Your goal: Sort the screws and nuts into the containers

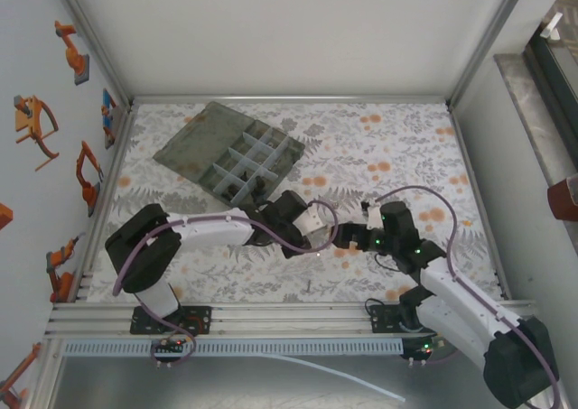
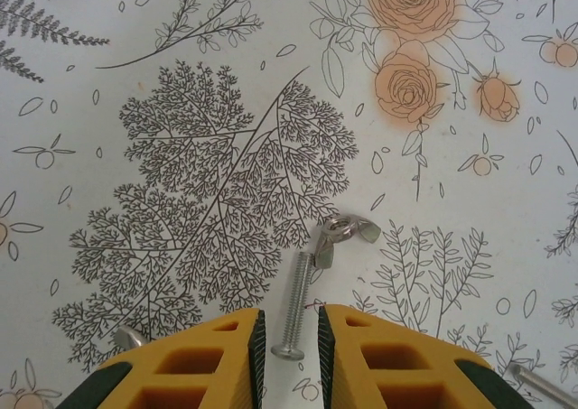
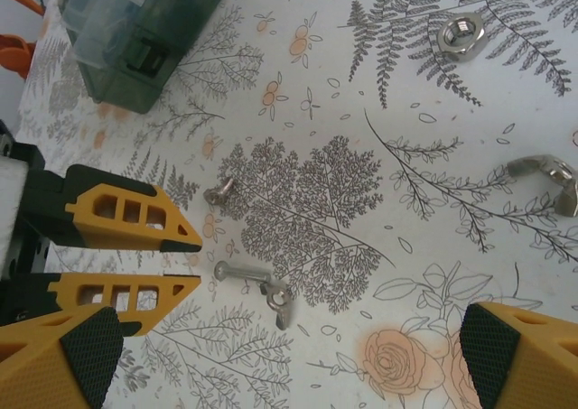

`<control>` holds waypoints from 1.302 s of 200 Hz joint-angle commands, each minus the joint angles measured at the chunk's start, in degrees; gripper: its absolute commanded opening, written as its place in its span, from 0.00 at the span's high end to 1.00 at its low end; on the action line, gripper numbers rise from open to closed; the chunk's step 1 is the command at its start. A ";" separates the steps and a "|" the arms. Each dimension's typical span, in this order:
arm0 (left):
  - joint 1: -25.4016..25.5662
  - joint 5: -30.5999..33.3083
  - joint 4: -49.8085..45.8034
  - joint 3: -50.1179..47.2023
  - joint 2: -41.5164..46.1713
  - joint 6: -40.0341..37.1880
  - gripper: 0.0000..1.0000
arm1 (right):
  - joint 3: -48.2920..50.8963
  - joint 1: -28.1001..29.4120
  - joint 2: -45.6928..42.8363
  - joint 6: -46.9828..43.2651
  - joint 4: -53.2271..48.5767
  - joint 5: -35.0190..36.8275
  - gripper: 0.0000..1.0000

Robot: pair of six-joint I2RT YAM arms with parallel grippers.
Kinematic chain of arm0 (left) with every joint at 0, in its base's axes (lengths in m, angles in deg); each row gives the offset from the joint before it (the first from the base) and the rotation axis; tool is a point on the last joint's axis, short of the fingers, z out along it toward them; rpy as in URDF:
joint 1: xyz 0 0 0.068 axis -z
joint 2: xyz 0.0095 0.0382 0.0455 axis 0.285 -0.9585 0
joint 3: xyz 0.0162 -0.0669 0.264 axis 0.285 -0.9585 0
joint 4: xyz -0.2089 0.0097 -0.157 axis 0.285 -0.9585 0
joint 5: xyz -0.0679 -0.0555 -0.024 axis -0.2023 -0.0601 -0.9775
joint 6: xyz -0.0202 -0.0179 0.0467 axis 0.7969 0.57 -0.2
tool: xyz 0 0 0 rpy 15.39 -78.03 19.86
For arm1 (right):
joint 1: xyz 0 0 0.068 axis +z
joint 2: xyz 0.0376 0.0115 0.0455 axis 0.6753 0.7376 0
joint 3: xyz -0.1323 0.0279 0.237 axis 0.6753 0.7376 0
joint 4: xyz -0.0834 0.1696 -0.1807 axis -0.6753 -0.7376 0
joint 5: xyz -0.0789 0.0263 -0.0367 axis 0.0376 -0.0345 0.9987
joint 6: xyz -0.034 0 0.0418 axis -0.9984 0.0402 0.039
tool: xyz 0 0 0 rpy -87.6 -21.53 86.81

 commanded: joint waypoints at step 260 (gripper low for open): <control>-2.12 0.85 -0.66 4.86 0.18 -6.34 0.96 | -0.94 0.07 -1.96 -1.02 0.38 1.48 0.00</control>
